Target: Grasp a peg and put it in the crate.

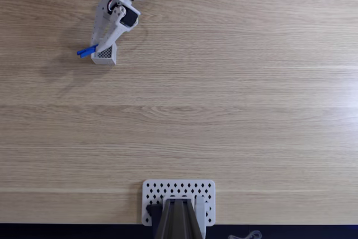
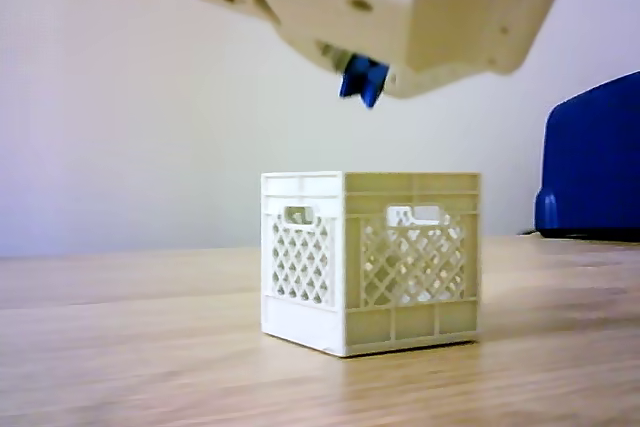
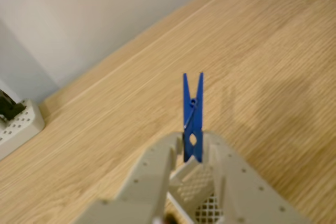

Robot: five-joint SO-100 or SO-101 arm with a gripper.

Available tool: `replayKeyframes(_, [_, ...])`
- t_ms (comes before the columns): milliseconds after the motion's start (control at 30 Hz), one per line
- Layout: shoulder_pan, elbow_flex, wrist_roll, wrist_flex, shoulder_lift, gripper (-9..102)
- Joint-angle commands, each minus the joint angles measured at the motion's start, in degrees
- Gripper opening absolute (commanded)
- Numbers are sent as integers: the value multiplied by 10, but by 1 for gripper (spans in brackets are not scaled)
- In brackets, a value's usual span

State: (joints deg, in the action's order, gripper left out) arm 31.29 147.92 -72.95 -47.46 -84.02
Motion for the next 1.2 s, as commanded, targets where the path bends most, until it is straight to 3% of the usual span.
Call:
replayKeyframes(0, [7,-29,2,-11,-11,-1])
replayKeyframes(767, [6,-11,-42,-9,11,1])
replayKeyframes(1000, [5,-2,-45,-9,8,16])
replayKeyframes(1167, [5,-1,-45,-9,7,13])
